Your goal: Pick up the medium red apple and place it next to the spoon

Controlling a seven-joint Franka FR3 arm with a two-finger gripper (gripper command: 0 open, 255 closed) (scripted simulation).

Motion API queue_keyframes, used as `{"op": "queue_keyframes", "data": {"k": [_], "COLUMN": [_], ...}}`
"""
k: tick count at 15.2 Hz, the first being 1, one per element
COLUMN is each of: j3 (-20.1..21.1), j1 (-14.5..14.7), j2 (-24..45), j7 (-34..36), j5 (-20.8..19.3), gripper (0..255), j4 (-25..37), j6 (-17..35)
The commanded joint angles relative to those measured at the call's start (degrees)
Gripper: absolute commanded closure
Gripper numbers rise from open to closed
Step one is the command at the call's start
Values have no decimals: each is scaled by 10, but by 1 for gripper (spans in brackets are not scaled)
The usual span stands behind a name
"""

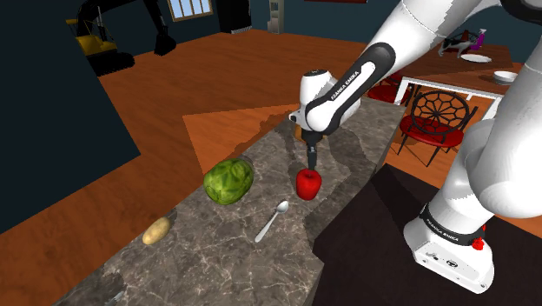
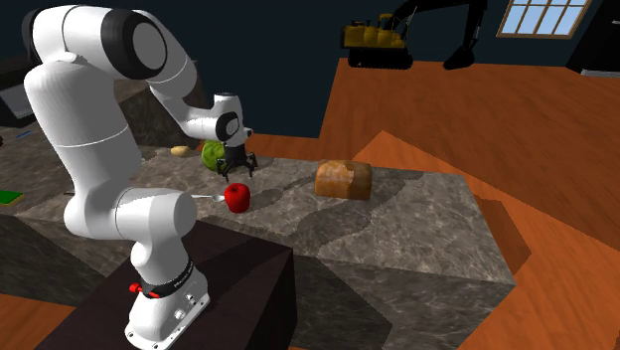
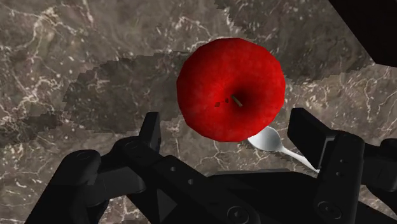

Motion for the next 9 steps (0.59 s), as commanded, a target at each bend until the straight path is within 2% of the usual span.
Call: {"op": "queue_keyframes", "data": {"k": [1, 2, 9], "j3": [-2, -2, -2], "j1": [0, 0, 0], "j2": [-31, -44, -44], "j7": [10, 14, 14], "j5": [-14, -19, -19], "gripper": [0, 0, 0], "j4": [7, 11, 11], "j6": [-38, -55, -55]}}
